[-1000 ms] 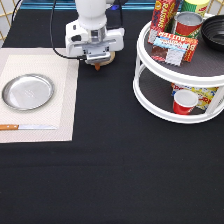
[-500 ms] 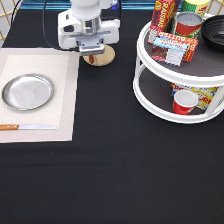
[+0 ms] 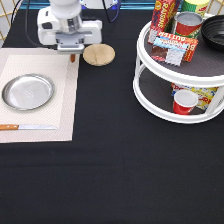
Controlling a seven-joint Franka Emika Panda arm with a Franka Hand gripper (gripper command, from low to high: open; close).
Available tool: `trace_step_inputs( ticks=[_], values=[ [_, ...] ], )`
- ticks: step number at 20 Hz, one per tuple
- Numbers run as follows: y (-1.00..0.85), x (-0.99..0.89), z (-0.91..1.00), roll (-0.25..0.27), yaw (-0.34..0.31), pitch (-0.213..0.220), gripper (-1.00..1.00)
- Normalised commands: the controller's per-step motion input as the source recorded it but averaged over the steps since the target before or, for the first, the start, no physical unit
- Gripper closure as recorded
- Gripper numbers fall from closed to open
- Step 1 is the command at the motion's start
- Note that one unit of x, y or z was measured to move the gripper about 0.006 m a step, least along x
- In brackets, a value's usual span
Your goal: Arrange plate and fork
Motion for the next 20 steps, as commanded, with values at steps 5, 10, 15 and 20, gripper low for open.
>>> trace_step_inputs(
  ticks=[5, 10, 15, 20],
  values=[
    [-0.81, 0.00, 0.07, 0.000, -0.051, -0.001, 1.00],
    [-0.80, 0.08, 0.12, 0.001, -0.046, -0.010, 1.00],
    [-0.42, 0.08, 0.02, 0.000, -0.179, -0.052, 1.00],
    [-0.10, 0.01, -0.07, 0.008, -0.293, -0.078, 1.00]
  ],
)
